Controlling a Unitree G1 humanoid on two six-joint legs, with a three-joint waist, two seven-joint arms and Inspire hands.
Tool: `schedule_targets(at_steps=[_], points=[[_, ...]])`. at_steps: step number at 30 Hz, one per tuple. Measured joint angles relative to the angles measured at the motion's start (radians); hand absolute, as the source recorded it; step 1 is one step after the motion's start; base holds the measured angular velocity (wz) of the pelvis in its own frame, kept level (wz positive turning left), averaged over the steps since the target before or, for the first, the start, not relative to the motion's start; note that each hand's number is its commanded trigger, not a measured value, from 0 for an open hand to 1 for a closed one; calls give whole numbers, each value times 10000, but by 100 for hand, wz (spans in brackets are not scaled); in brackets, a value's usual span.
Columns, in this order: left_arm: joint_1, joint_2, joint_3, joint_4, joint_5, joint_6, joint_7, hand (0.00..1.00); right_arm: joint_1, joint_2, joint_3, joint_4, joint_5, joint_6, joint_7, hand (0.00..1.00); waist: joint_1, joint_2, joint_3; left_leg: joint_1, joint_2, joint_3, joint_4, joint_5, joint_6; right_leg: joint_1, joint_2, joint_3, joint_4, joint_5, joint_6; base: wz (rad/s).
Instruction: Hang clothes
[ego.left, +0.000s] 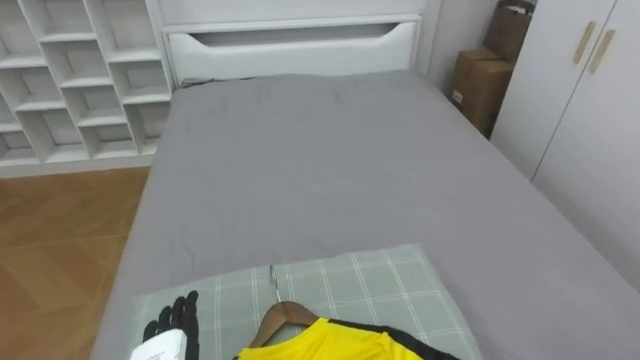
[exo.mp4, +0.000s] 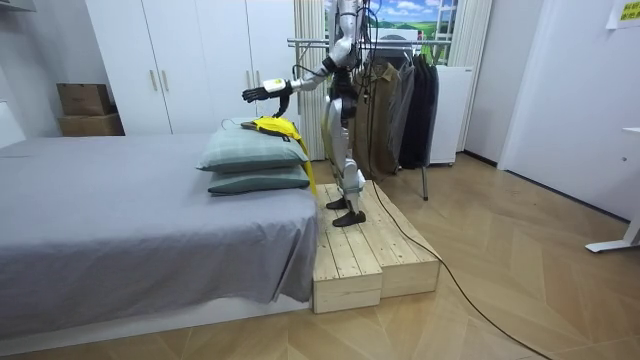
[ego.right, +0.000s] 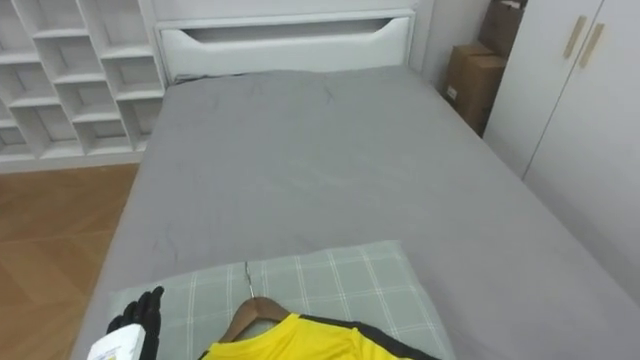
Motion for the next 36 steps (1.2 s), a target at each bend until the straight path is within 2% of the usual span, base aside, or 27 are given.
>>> schedule_targets(at_steps=[3, 6, 7, 10, 13, 20, 25, 36], points=[[-329, -3, -43, 231, -20, 13, -42, 0, 11, -12, 151, 3, 206, 31, -23, 0, -27, 4, 17, -254, 2, 86, 92, 3, 5, -182, -7, 54, -15, 3, 4, -9], [-696, 0, -53, 423, -57, 87, -215, 0, -7, 1, 319, 82, 254, 191, -102, 0, -230, 6, 25, -611, 5, 82, 221, 8, 14, -497, -24, 33, 61, 4, 4, 1], [-888, 0, -55, 540, -177, 107, -238, 0, -8, 9, 318, 123, 275, 225, -159, 0, -280, 2, 52, -749, 5, 89, 280, 27, 40, -649, -48, 26, 173, 4, 4, 0], [-1264, 2, -56, 1034, -367, 149, -343, 0, 0, 9, 347, 151, 353, 259, -334, 0, -330, -16, 61, -919, 8, 131, 294, 27, 41, -827, -83, 25, 198, 5, 6, -3], [-1382, -20, -79, 1102, -437, 269, -606, 0, 0, 6, 618, 147, 421, 378, -446, 0, -409, -66, 78, -1124, 7, 160, 293, 36, 57, -1089, -50, 26, 310, 6, 8, -2], [-1541, -37, -189, 1450, -645, 310, -1028, 0, -14, 10, 978, 96, 504, 382, -443, 0, -578, -114, 80, -1381, -3, 247, 302, 67, 102, -1353, -118, 25, 336, 31, 34, 0], [-1753, -49, -247, 1977, -880, 486, -1366, 0, -5, 18, 1099, 92, 496, 406, -431, 0, -583, -177, 94, -1369, -2, 258, 327, 73, 105, -1353, -148, 42, 376, 31, 35, 0], [-2397, -240, -222, 3260, -1594, 495, -1732, 0, -5, 80, 1580, 112, 500, 433, -422, 0, -564, -417, 111, -1326, 5, 300, 324, 74, 106, -1373, -153, 72, 468, 31, 35, 0]])
